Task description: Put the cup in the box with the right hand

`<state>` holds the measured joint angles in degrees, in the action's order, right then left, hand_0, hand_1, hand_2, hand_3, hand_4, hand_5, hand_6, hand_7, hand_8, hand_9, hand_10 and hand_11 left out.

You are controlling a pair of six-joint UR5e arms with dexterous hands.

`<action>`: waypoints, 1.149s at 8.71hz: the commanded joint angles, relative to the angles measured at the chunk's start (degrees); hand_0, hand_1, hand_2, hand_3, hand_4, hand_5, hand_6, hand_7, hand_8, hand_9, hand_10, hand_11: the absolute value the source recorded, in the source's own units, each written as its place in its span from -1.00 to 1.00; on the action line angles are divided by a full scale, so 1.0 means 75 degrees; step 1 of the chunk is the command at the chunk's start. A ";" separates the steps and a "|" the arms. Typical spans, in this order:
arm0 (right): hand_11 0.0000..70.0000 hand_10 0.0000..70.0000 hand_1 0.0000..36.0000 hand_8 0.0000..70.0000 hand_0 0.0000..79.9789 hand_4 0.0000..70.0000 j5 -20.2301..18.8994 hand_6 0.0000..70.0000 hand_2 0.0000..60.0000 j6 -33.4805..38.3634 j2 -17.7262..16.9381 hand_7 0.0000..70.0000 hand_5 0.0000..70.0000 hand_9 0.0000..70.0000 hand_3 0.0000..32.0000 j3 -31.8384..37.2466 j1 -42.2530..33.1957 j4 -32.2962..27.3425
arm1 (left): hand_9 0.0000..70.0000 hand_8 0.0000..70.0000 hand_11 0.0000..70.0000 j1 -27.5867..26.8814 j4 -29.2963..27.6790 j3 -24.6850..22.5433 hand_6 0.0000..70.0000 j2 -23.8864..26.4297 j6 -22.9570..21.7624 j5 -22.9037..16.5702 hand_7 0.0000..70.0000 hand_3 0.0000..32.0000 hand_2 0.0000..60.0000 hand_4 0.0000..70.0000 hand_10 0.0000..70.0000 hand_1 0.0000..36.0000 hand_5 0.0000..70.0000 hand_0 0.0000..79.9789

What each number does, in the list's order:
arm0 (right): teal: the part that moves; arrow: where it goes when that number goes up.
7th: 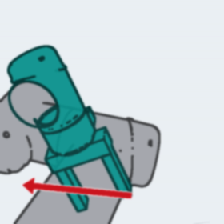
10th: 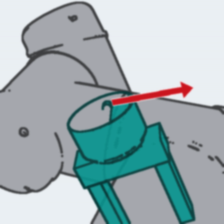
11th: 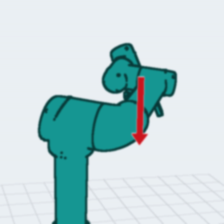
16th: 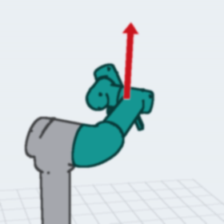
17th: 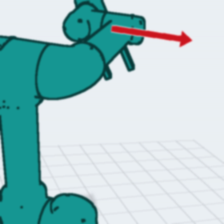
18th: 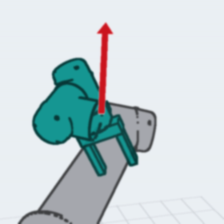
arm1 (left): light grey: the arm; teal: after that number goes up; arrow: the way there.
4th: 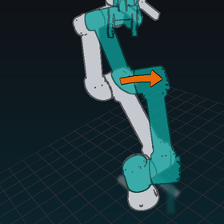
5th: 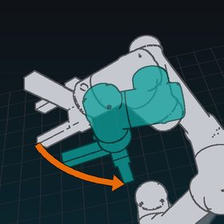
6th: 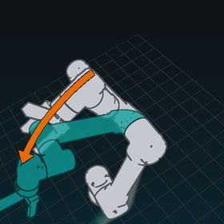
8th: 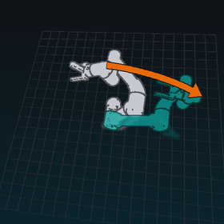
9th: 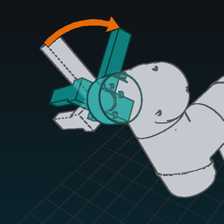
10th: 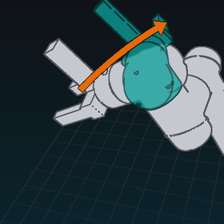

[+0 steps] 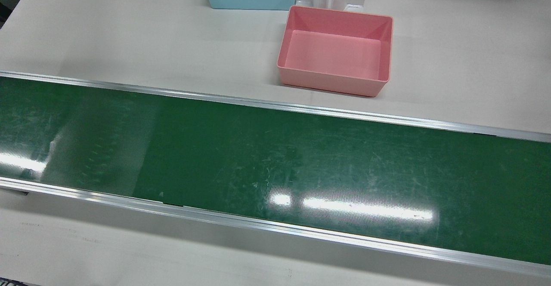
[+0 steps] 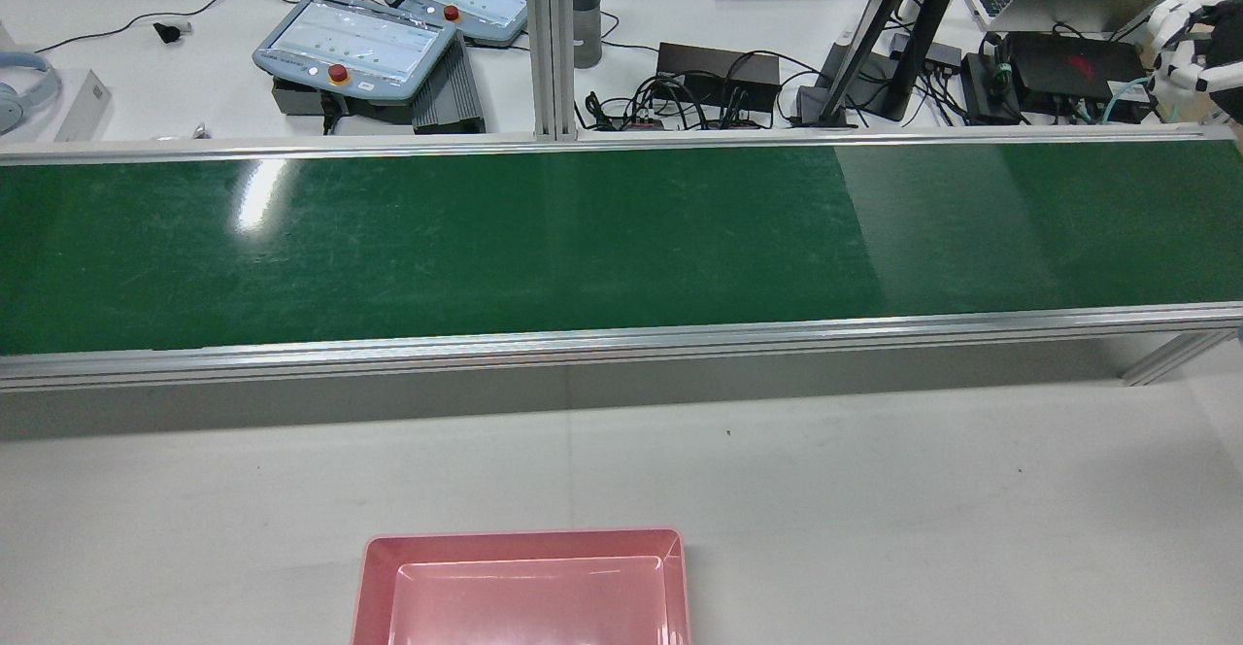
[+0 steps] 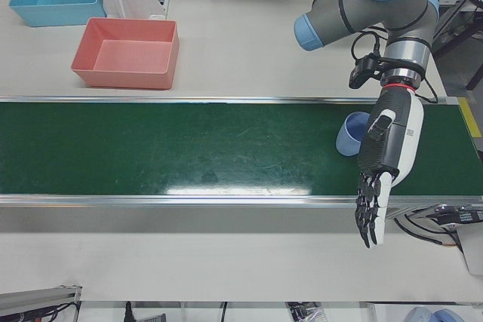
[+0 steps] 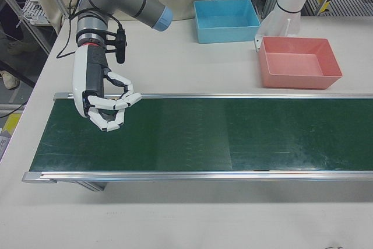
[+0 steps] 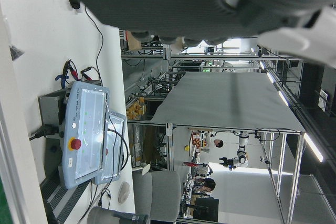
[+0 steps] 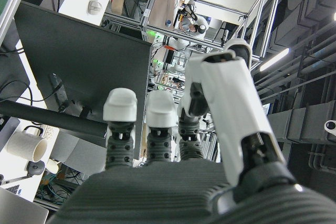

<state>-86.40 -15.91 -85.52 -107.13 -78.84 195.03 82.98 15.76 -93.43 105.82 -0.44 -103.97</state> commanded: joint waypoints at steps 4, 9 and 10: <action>1.00 0.75 1.00 0.95 1.00 0.64 0.0000 0.12 1.00 0.0000 0.0012 1.00 -0.26 1.00 -1.00 0.0034 0.0023 0.0000 | -1.00 -1.00 -1.00 -0.0002 0.0008 0.0000 -1.00 0.0000 0.0000 0.0000 -1.00 -1.00 -1.00 -1.00 -1.00 -1.00 -1.00 -1.00; 1.00 0.73 1.00 0.93 1.00 0.50 0.0000 0.11 1.00 0.0000 0.0000 1.00 -0.26 1.00 -1.00 -0.0001 0.0012 0.0000 | -1.00 -1.00 -1.00 0.0010 -0.0004 0.0000 -1.00 0.0000 0.0000 0.0000 -1.00 -1.00 -1.00 -1.00 -1.00 -1.00 -1.00 -1.00; 1.00 0.73 1.00 0.93 1.00 0.50 0.0000 0.11 1.00 0.0000 0.0000 1.00 -0.26 1.00 -1.00 0.0010 0.0023 0.0000 | -1.00 -1.00 -1.00 -0.0002 -0.0004 0.0000 -1.00 0.0000 0.0000 0.0000 -1.00 -1.00 -1.00 -1.00 -1.00 -1.00 -1.00 -1.00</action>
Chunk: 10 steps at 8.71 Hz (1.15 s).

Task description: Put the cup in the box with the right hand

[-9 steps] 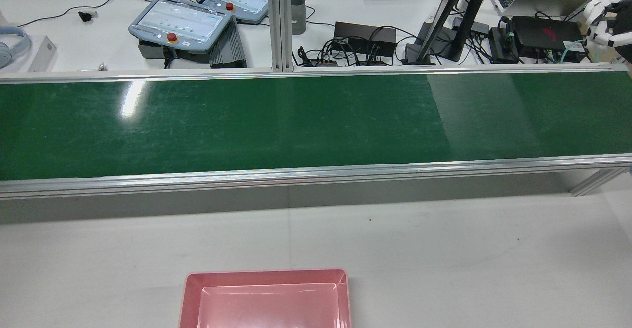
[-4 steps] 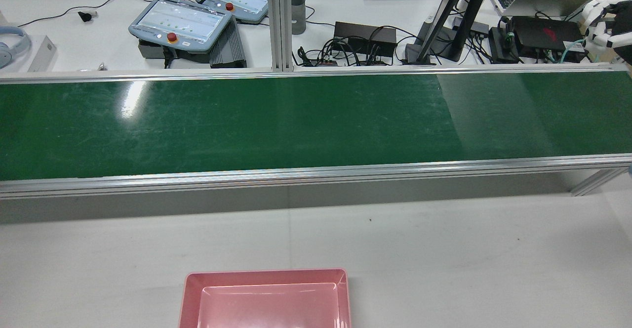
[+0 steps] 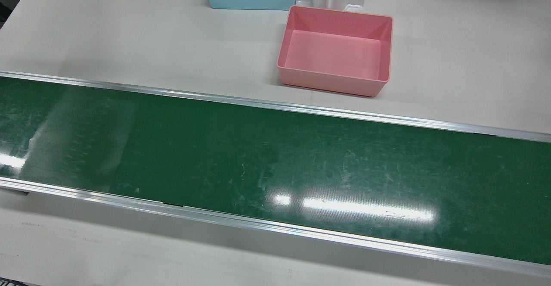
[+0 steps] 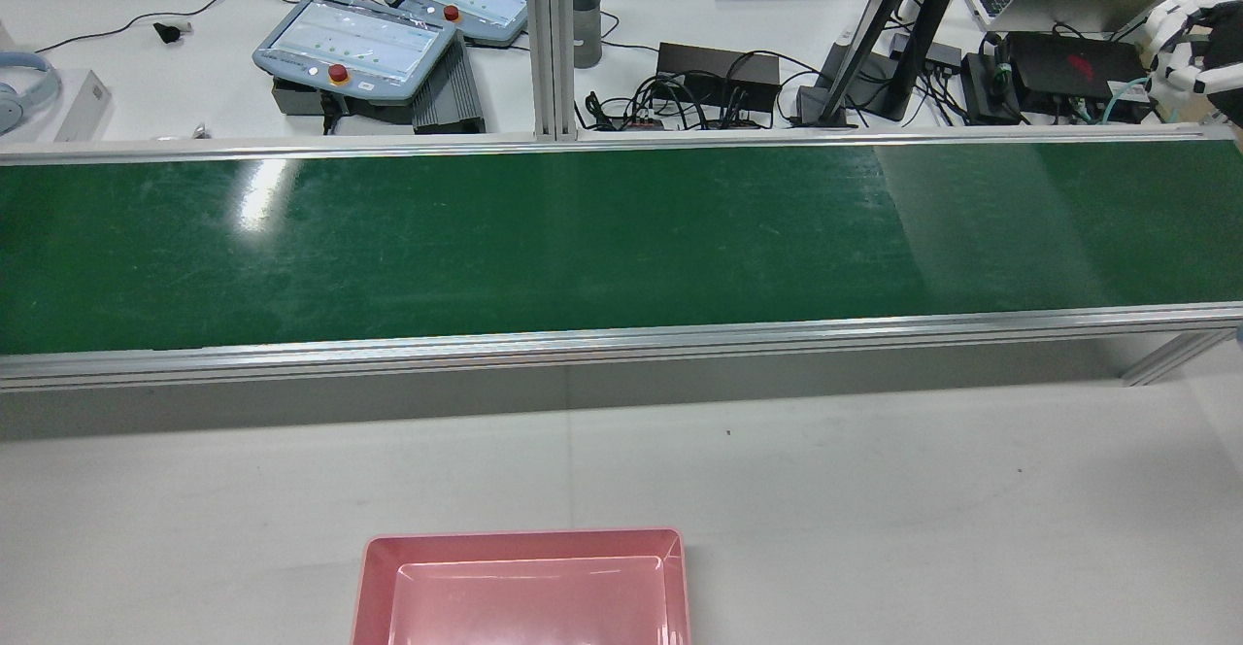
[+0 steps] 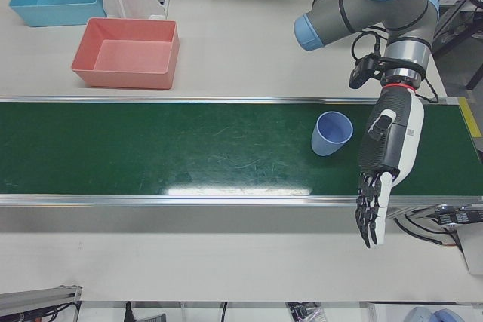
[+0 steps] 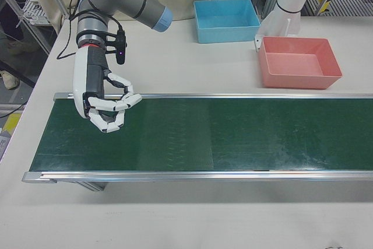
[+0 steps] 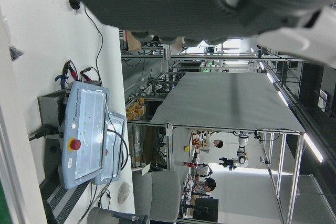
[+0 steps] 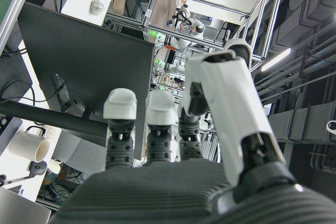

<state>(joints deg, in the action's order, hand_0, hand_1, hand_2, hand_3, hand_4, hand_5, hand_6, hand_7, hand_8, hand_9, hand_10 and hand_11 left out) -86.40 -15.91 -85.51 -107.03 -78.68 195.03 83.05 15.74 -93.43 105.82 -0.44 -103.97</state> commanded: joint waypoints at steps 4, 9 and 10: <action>1.00 0.71 1.00 0.92 1.00 0.48 0.0000 0.10 1.00 0.0000 -0.0001 1.00 -0.26 1.00 -1.00 0.0009 0.0003 0.0000 | -1.00 -1.00 -1.00 0.0000 -0.0001 0.0000 -1.00 0.0000 0.0000 0.0000 -1.00 -1.00 -1.00 -1.00 -1.00 -1.00 -1.00 -1.00; 1.00 0.71 1.00 0.90 1.00 0.54 0.0000 0.09 1.00 0.0000 0.0011 1.00 -0.26 1.00 -1.00 0.0033 0.0026 0.0000 | -1.00 -1.00 -1.00 -0.0011 -0.0001 0.0000 -1.00 0.0000 0.0000 0.0000 -1.00 -1.00 -1.00 -1.00 -1.00 -1.00 -1.00 -1.00; 1.00 0.70 1.00 0.90 1.00 0.56 0.0000 0.08 1.00 0.0000 0.0011 1.00 -0.27 1.00 -1.00 0.0044 0.0026 0.0000 | -1.00 -1.00 -1.00 0.0000 -0.0001 0.0000 -1.00 0.0000 0.0000 0.0000 -1.00 -1.00 -1.00 -1.00 -1.00 -1.00 -1.00 -1.00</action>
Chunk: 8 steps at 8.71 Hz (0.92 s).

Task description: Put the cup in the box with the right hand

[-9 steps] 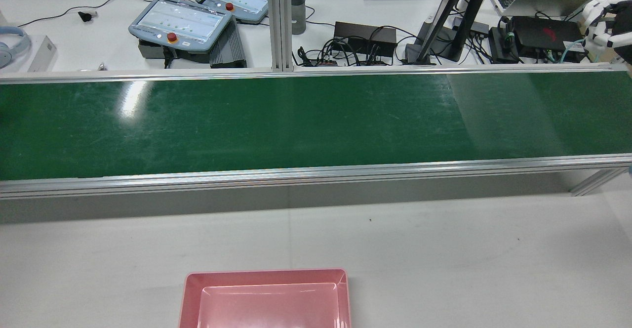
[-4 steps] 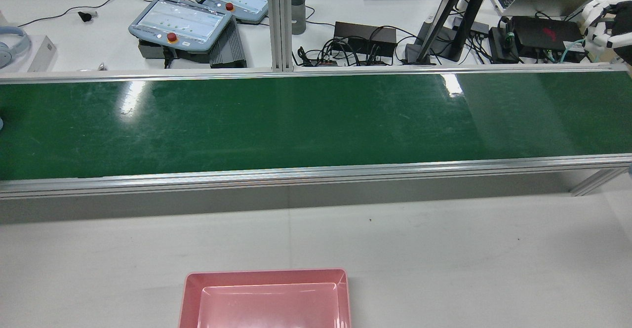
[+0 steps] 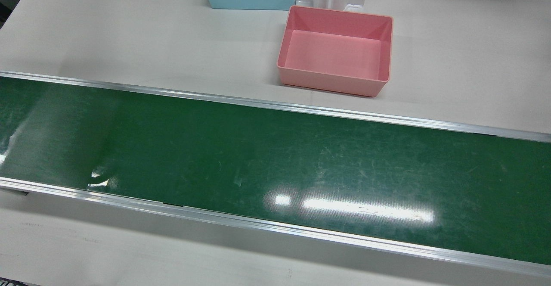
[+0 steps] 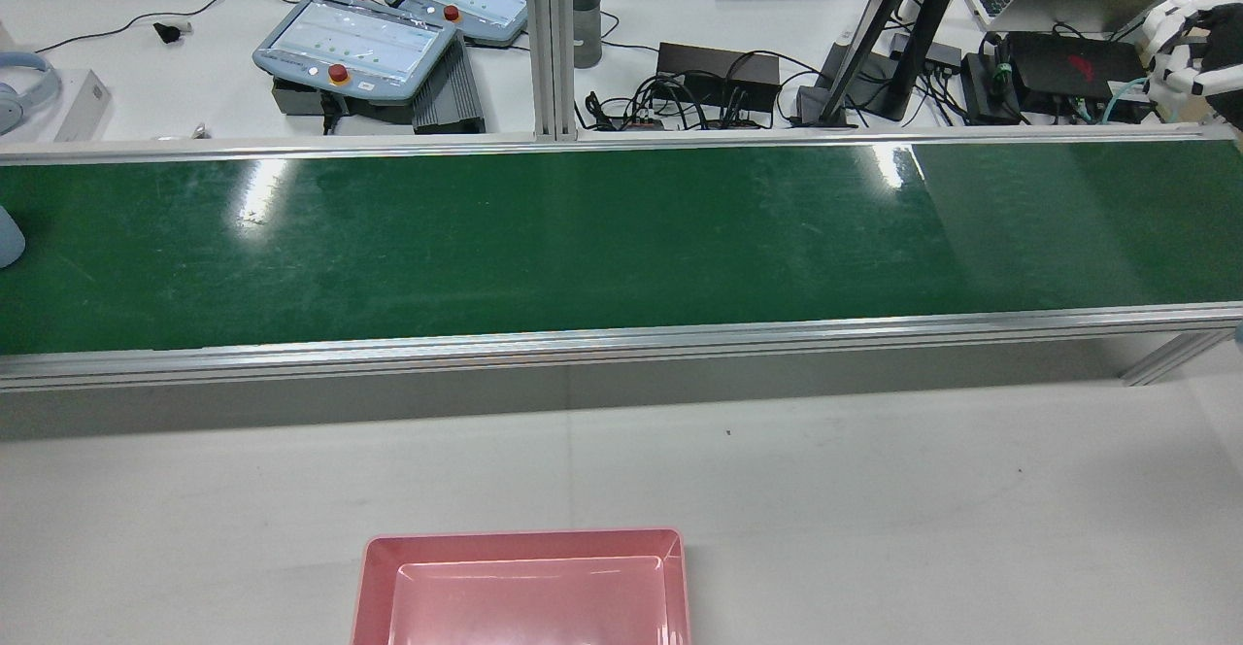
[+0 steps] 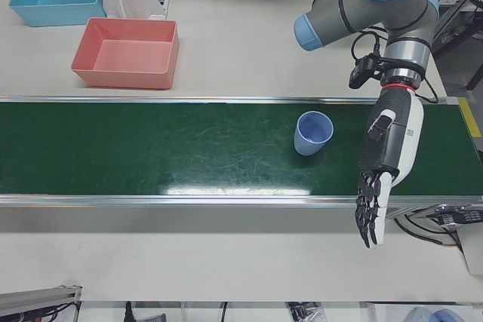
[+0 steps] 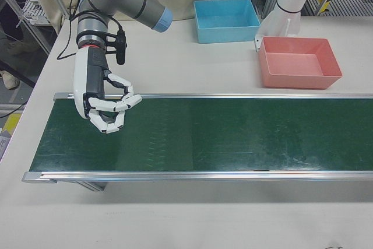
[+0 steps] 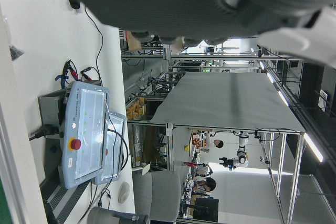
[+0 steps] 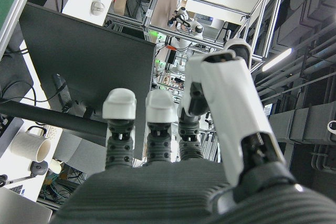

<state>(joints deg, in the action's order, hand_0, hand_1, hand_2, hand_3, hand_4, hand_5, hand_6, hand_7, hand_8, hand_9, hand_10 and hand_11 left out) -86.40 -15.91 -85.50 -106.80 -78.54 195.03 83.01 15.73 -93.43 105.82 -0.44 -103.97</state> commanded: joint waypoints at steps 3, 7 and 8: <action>1.00 0.70 1.00 0.89 1.00 0.44 0.0000 0.08 1.00 0.0000 0.0020 1.00 -0.27 1.00 -1.00 0.0013 0.0007 0.0000 | -1.00 -1.00 -1.00 -0.0005 0.0000 0.0000 -1.00 0.0000 0.0000 0.0000 -1.00 -1.00 -1.00 -1.00 -1.00 -1.00 -1.00 -1.00; 1.00 0.69 1.00 0.89 1.00 0.45 0.0000 0.07 1.00 0.0000 0.0032 1.00 -0.27 1.00 -1.00 0.0025 0.0019 0.0000 | -1.00 -1.00 -1.00 -0.0005 0.0000 0.0000 -1.00 0.0000 0.0000 0.0000 -1.00 -1.00 -1.00 -1.00 -1.00 -1.00 -1.00 -1.00; 1.00 0.69 1.00 0.88 1.00 0.42 0.0000 0.07 1.00 0.0000 0.0044 1.00 -0.27 1.00 -1.00 0.0025 0.0019 0.0000 | -1.00 -1.00 -1.00 -0.0005 0.0000 0.0000 -1.00 0.0000 0.0011 0.0000 -1.00 -1.00 -1.00 -1.00 -1.00 -1.00 -1.00 -1.00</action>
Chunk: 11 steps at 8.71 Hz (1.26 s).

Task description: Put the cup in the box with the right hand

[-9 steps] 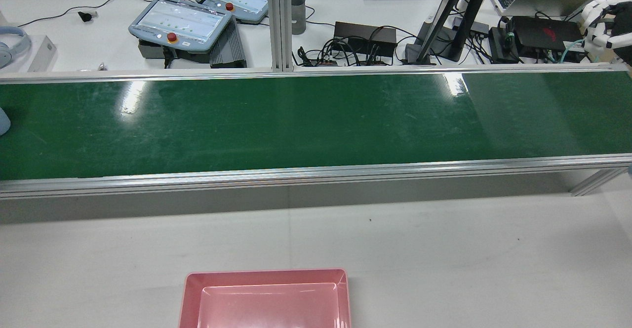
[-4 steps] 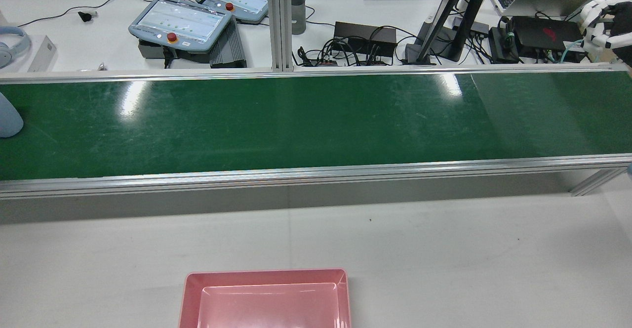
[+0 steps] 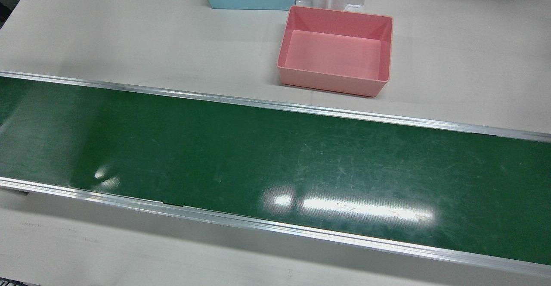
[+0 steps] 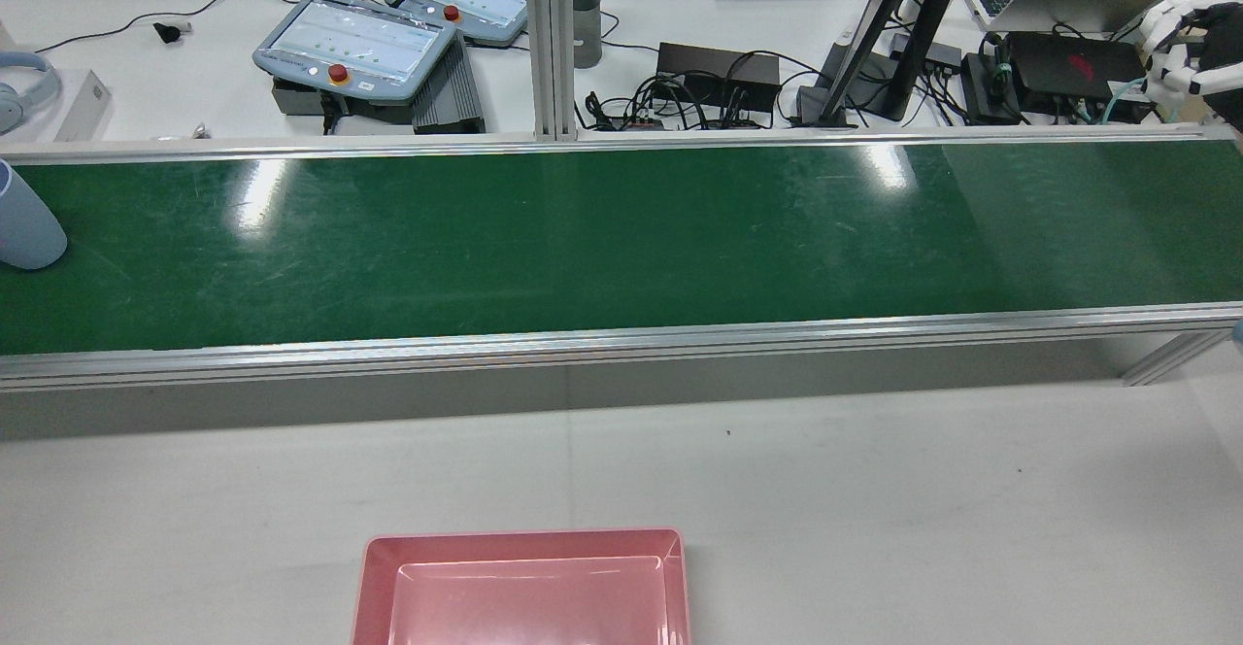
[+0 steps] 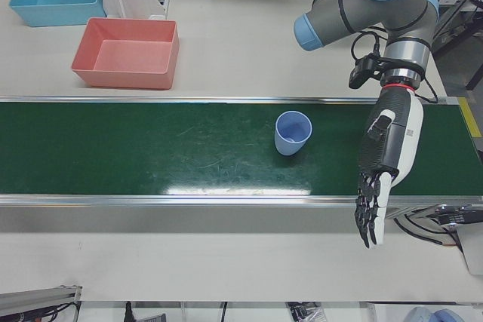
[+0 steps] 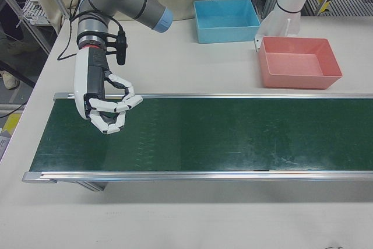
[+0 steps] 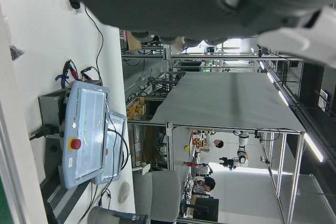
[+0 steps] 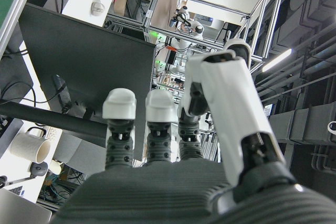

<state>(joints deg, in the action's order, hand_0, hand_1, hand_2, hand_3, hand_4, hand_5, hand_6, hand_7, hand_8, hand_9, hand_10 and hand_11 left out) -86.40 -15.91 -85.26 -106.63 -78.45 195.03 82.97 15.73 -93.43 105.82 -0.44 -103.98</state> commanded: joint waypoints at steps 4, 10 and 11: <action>1.00 0.68 1.00 0.88 1.00 0.39 0.0000 0.07 1.00 0.0000 0.0013 1.00 -0.27 1.00 -1.00 0.0003 0.0019 0.0012 | -1.00 -1.00 -1.00 0.0000 0.0000 0.0000 -1.00 0.0000 0.0000 0.0000 -1.00 -1.00 -1.00 -1.00 -1.00 -1.00 -1.00 -1.00; 1.00 0.67 1.00 0.87 1.00 0.46 0.0000 0.06 1.00 0.0000 0.0024 1.00 -0.27 1.00 -1.00 0.0026 0.0031 0.0000 | -1.00 -1.00 -1.00 0.0000 0.0000 0.0000 -1.00 0.0000 0.0000 0.0000 -1.00 -1.00 -1.00 -1.00 -1.00 -1.00 -1.00 -1.00; 1.00 0.67 1.00 0.87 1.00 0.32 0.0000 0.06 1.00 0.0000 0.0025 1.00 -0.27 1.00 -1.00 0.0038 0.0042 0.0000 | -1.00 -1.00 -1.00 0.0011 0.0000 0.0000 -1.00 0.0000 0.0000 0.0000 -1.00 -1.00 -1.00 -1.00 -1.00 -1.00 -1.00 -1.00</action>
<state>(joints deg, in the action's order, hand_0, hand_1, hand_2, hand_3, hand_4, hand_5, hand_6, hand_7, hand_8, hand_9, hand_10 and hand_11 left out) -86.39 -15.91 -85.16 -106.50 -78.28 195.04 83.02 15.73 -93.43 105.82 -0.44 -103.97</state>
